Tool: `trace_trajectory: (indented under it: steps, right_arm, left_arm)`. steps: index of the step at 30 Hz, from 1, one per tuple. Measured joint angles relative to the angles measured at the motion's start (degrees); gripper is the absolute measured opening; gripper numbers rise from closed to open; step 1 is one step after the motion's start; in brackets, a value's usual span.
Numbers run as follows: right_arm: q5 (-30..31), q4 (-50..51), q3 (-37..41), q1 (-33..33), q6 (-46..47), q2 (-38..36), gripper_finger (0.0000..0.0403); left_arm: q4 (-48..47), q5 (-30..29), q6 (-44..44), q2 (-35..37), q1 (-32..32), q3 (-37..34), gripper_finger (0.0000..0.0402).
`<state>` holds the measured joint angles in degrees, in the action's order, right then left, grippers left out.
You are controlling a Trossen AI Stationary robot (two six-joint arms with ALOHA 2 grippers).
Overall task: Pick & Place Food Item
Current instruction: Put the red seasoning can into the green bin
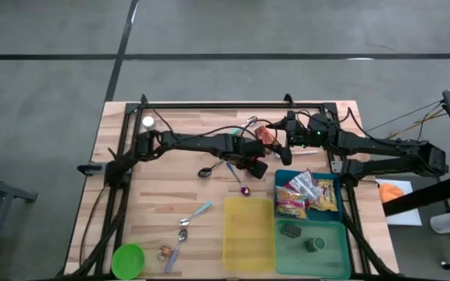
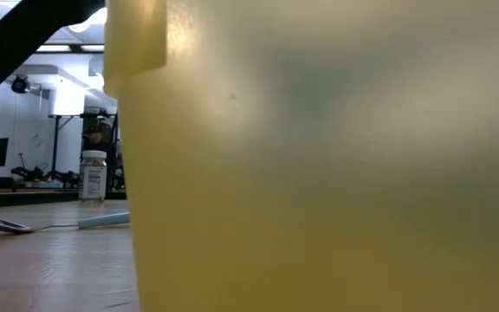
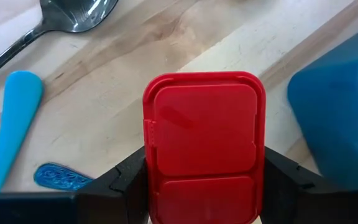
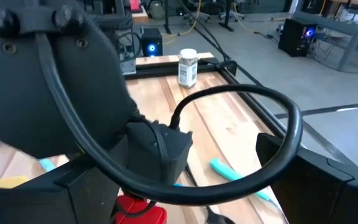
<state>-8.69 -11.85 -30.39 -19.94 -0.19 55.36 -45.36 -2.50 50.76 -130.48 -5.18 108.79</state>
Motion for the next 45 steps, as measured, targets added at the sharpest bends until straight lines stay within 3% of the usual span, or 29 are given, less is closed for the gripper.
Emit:
trace_trajectory:
  steps: [3, 14, 25, 34, 40, 45]
  right_arm:
    - [0.0, -0.1, 0.0, 0.0, 0.0, 0.0, 0.0352]
    - [-0.1, -0.2, 0.0, 0.0, 0.1, 0.0, 0.0352]
    - [-0.5, -0.7, -0.2, 0.1, 0.2, -0.1, 0.0352]
    - [-0.4, -0.5, -0.2, 0.1, 0.2, -0.1, 0.0352]
    - [-0.4, -0.5, -0.2, 0.1, 0.2, -0.1, 0.0352]
    - [-0.4, -0.4, -0.2, 0.1, 0.2, -0.1, 0.0352]
  left_arm:
    - [0.0, 0.0, -0.2, 0.0, 0.0, 0.0, 0.0216]
    - [0.3, 0.2, -1.2, 0.2, 0.0, 0.0, 0.0306]
    - [-2.0, -2.6, -3.0, 5.2, -0.1, -0.1, 0.0314]
    - [-7.3, -9.0, -6.9, 12.4, 0.6, -0.1, 0.0315]
    - [-7.6, -18.8, -10.7, 17.1, 3.0, -1.8, 0.0315]
    - [-6.9, -25.6, -11.3, 22.3, 5.2, -7.7, 0.0315]
